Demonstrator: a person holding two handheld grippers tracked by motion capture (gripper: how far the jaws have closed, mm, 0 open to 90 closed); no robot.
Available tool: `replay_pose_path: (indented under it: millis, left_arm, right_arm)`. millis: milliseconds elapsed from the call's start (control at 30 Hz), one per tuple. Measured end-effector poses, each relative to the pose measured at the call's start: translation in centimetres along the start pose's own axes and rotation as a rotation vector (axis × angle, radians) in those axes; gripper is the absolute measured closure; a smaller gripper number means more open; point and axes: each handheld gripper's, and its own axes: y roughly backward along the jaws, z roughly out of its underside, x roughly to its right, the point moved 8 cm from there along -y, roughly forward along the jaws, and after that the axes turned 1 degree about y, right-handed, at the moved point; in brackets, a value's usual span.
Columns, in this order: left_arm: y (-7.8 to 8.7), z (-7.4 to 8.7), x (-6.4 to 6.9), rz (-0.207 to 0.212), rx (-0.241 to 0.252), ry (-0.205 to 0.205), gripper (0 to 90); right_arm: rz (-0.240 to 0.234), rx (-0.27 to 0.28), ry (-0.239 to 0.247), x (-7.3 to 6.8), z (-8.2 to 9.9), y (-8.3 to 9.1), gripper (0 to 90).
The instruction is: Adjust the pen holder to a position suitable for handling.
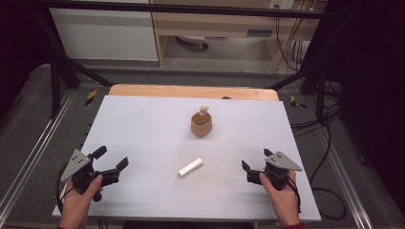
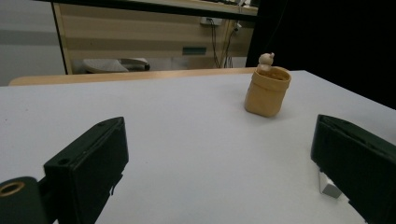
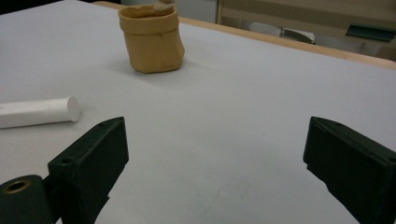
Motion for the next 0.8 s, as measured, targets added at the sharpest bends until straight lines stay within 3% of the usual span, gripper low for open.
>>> replay_pose_path:
  millis: [133,333,500,633,700,767,800]
  left_arm:
    - [0.0,0.2,0.0,0.000,-0.012,0.015,4.1]
    - [-0.5,0.5,0.8,0.022,-0.037,0.003,4.0]
    - [-0.8,1.0,1.3,0.038,-0.064,-0.005,4.0]
    - [-0.9,1.1,1.4,0.037,-0.073,-0.010,4.0]
    - [-0.9,1.3,1.5,0.038,-0.082,-0.011,4.0]
    - [-1.0,1.3,1.5,0.038,-0.086,-0.018,4.0]
    - [-0.9,1.3,1.5,0.033,-0.088,-0.018,4.2]
  right_arm:
    - [-0.009,-0.026,0.007,-0.5,0.3,-0.2,6.3]
    - [-0.022,-0.071,0.033,-1.5,0.4,-0.6,5.0]
    - [-0.071,-0.115,0.077,-3.6,0.5,-1.5,4.4]
    - [-0.108,-0.144,0.083,-5.0,0.4,-2.2,5.1]
    - [-0.142,-0.193,0.077,-6.1,0.5,-2.8,8.9]
    - [-0.150,-0.201,0.083,-6.3,0.5,-3.0,14.0]
    - [-0.194,-0.228,0.099,-6.9,0.6,-3.6,20.0]
